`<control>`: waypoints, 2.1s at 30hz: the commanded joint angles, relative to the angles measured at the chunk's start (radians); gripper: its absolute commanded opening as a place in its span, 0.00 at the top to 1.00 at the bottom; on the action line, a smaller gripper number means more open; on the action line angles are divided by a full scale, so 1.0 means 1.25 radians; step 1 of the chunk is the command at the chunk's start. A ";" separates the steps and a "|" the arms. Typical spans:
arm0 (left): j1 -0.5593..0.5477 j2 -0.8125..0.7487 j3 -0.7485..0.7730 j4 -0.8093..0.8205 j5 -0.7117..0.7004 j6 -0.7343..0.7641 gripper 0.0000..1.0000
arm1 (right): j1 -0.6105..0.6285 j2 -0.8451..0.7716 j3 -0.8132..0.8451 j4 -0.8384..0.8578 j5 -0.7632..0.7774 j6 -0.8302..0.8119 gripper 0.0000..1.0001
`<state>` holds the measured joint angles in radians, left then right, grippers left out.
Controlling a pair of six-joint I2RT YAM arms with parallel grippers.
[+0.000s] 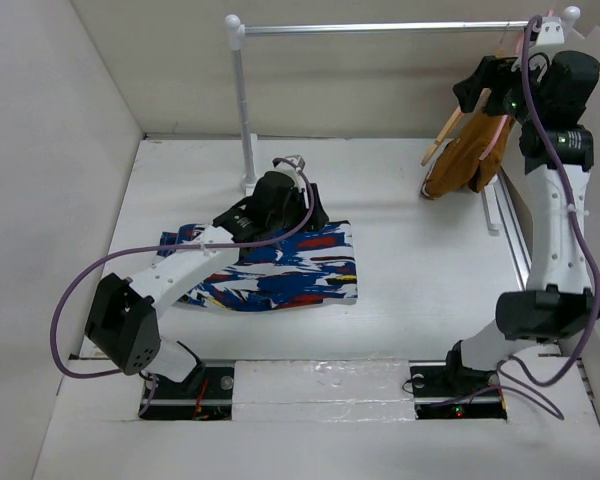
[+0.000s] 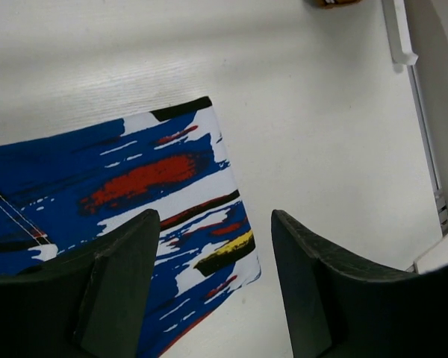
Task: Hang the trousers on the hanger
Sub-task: Pick up the hanger from the clothesline.
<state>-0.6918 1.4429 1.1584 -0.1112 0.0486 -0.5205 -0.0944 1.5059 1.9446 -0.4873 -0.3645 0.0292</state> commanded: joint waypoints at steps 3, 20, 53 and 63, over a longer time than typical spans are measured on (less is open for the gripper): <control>0.004 -0.029 -0.027 0.030 0.024 0.013 0.43 | -0.074 0.080 0.057 -0.024 -0.096 0.049 0.12; 0.004 -0.007 -0.009 0.018 0.026 0.013 0.46 | -0.064 0.111 -0.217 0.313 -0.160 0.259 0.24; 0.004 0.143 0.564 -0.106 0.253 0.079 0.26 | 0.052 -0.114 -0.507 0.417 -0.140 0.209 1.00; -0.018 0.211 0.572 -0.015 0.230 0.007 0.23 | 0.215 -0.186 -0.666 0.337 -0.052 0.157 1.00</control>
<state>-0.6945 1.7004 1.8297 -0.2111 0.3485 -0.4774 0.1181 1.3178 1.1286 -0.1017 -0.4725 0.2684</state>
